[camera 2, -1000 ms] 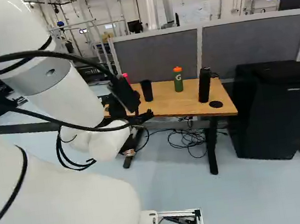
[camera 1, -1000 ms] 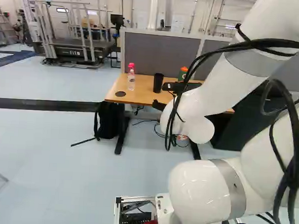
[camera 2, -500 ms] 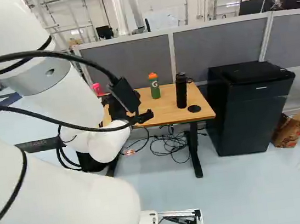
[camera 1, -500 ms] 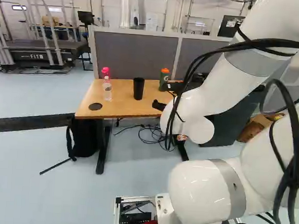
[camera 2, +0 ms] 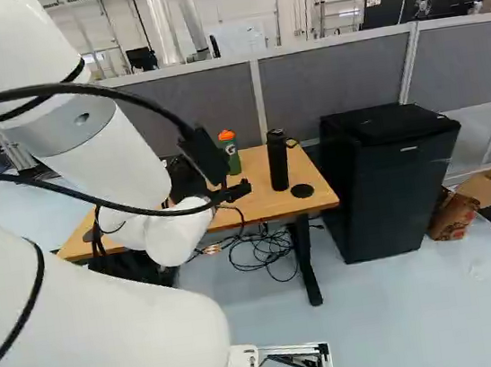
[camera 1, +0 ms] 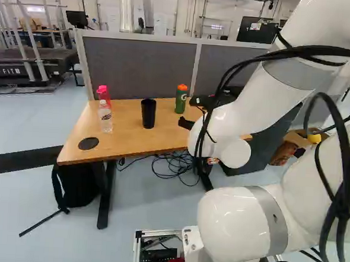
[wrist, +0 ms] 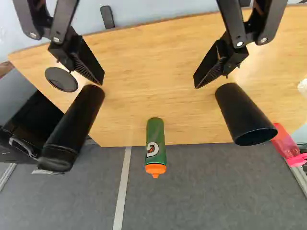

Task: Pick up the green bottle from the table

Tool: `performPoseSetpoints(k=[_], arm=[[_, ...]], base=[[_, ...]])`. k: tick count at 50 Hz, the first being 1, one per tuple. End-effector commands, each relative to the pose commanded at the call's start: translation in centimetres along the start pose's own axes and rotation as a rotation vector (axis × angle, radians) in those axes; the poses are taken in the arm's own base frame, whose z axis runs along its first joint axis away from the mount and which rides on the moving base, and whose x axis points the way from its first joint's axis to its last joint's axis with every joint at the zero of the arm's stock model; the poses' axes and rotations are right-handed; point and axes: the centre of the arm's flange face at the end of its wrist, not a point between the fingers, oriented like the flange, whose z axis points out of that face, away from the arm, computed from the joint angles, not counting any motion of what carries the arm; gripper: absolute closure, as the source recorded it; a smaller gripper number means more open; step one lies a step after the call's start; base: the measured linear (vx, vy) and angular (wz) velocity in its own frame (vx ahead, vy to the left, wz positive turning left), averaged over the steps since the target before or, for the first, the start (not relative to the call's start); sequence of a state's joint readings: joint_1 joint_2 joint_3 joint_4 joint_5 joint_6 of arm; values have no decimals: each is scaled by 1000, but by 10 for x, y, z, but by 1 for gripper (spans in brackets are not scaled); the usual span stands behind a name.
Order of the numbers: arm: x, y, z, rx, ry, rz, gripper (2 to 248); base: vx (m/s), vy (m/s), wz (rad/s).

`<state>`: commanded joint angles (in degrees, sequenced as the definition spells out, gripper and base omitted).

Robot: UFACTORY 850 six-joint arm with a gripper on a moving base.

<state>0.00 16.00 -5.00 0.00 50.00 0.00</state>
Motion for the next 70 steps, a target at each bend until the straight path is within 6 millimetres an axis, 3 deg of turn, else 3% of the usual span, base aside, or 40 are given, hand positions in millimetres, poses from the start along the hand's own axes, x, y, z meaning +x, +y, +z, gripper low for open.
performPoseSetpoints(k=[25, 70], arm=[[0, 0, 0, 0, 0, 0, 3], [37, -6, 86, 17, -21, -6, 3]], base=[[16, 0, -5], [3, 0, 0]])
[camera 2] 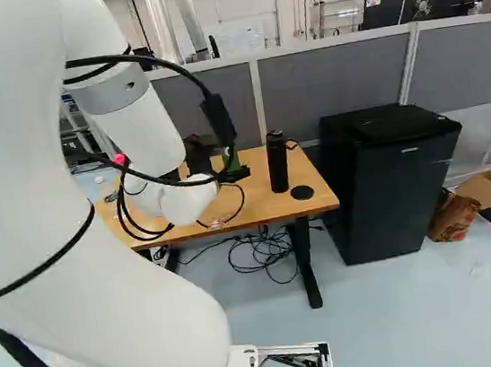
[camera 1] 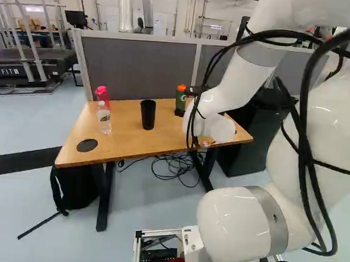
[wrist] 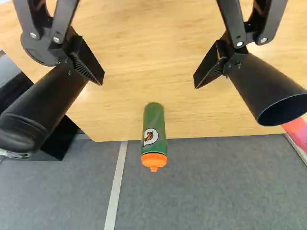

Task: Pick up the green bottle from the table

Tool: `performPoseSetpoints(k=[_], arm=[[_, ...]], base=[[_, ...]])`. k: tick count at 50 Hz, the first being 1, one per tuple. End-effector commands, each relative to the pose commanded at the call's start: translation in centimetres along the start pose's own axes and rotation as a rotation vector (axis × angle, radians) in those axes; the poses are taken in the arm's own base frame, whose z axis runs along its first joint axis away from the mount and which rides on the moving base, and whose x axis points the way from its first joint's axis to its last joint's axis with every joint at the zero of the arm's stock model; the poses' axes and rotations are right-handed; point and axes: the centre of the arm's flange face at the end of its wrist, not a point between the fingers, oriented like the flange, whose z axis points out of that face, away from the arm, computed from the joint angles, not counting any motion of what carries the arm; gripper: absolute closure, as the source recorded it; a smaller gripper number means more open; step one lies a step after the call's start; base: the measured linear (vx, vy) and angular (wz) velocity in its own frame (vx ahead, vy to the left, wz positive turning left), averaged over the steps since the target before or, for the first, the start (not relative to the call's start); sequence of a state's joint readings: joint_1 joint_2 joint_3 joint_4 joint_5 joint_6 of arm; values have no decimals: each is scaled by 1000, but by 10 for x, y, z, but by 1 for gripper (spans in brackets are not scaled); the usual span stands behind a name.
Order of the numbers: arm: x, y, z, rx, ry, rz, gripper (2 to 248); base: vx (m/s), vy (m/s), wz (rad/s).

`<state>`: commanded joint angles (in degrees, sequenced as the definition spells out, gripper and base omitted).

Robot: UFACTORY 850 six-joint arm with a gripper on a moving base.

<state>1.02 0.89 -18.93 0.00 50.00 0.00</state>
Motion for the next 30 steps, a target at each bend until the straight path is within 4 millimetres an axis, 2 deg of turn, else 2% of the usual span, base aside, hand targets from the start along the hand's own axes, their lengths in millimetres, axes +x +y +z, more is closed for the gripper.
performPoseSetpoints(k=[30], arm=[[21, -11, 59, 25, 8, -9, 3]], base=[[0, 0, 0]])
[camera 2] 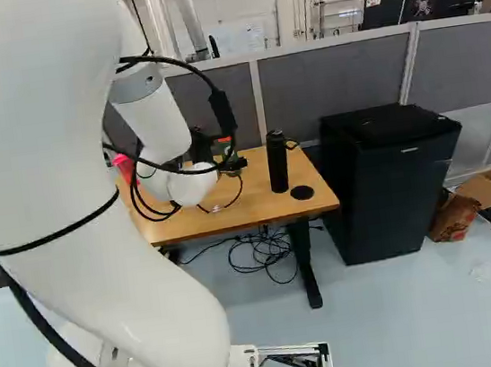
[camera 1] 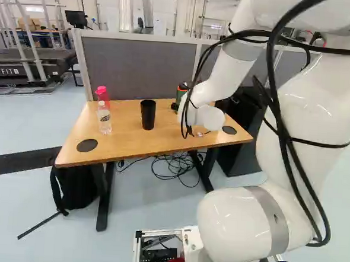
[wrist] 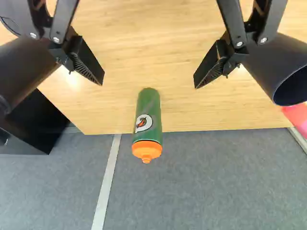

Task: Pick up the green bottle from the table

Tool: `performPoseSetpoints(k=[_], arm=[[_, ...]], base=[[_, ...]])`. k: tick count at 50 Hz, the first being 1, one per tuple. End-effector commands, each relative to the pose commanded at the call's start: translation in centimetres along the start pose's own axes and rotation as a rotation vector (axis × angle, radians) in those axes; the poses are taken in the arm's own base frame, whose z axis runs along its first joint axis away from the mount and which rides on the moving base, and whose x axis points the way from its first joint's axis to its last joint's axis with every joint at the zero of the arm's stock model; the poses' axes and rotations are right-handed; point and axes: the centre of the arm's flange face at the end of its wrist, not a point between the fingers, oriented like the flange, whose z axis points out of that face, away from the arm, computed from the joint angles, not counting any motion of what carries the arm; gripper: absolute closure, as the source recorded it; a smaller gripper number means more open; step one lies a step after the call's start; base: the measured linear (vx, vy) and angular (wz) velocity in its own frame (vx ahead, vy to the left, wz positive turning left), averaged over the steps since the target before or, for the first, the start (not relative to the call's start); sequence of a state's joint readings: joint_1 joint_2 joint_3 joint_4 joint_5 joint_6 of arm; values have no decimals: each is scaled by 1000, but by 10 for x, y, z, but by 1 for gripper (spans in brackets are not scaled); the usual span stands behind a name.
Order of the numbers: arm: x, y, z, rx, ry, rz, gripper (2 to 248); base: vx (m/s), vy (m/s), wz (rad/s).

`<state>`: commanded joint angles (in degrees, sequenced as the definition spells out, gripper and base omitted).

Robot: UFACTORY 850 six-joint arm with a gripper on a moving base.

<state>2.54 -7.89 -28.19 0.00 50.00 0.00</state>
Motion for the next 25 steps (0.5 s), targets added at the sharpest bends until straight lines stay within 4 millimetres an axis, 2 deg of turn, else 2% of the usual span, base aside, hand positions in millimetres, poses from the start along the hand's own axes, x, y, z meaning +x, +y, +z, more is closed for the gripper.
performPoseSetpoints(k=[25], arm=[[15, -10, 50, 20, 17, -7, 3]], base=[[0, 0, 0]])
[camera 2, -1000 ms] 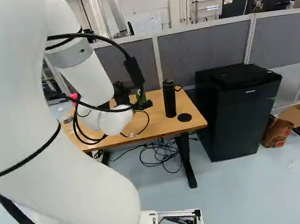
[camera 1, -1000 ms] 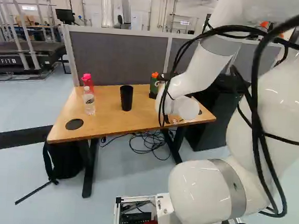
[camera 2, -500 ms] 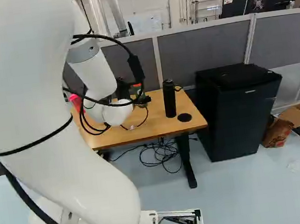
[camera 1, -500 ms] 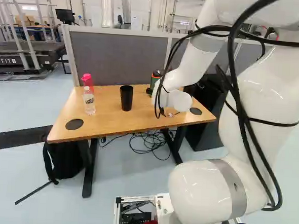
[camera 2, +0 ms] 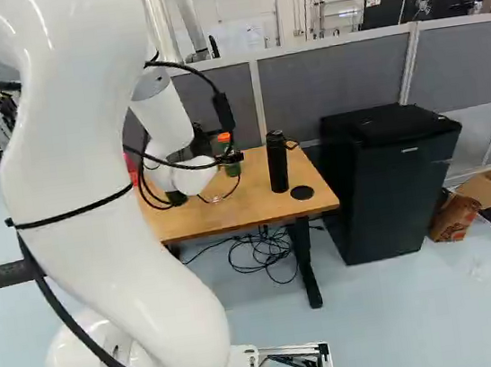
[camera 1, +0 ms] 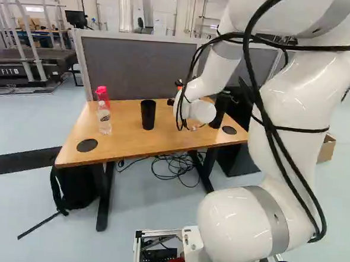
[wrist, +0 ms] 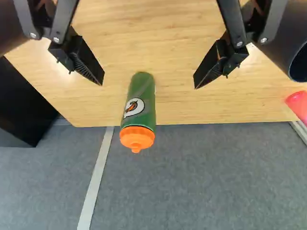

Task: Pick up the green bottle from the table

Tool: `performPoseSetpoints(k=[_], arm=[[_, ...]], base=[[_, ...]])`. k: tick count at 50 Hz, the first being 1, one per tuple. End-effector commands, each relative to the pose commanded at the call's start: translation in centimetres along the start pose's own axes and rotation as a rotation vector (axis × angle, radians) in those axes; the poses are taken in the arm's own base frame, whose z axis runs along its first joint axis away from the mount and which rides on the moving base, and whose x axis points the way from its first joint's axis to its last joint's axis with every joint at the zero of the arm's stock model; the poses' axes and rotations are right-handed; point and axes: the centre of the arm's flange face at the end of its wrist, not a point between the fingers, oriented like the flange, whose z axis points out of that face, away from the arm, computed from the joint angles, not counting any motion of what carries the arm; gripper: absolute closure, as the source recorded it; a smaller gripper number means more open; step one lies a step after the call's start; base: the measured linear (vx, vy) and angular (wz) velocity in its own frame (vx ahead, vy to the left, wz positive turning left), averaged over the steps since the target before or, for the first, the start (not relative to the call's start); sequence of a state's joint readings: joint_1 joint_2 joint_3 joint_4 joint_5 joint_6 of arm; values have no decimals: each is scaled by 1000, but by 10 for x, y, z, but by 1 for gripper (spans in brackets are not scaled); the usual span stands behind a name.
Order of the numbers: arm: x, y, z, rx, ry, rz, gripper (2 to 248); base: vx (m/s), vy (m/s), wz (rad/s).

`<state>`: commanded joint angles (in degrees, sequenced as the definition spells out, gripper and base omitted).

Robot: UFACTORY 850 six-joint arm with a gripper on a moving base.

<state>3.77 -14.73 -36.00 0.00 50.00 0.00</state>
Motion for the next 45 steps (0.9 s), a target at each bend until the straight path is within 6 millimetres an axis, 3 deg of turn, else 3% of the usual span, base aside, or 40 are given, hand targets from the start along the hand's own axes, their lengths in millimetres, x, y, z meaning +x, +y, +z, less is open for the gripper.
performPoseSetpoints(k=[18, 45], arm=[[7, -2, 37, 3, 13, -1, 3], [-8, 1, 102, -2, -4, 1, 3]], base=[[0, 0, 0], [0, 0, 0]])
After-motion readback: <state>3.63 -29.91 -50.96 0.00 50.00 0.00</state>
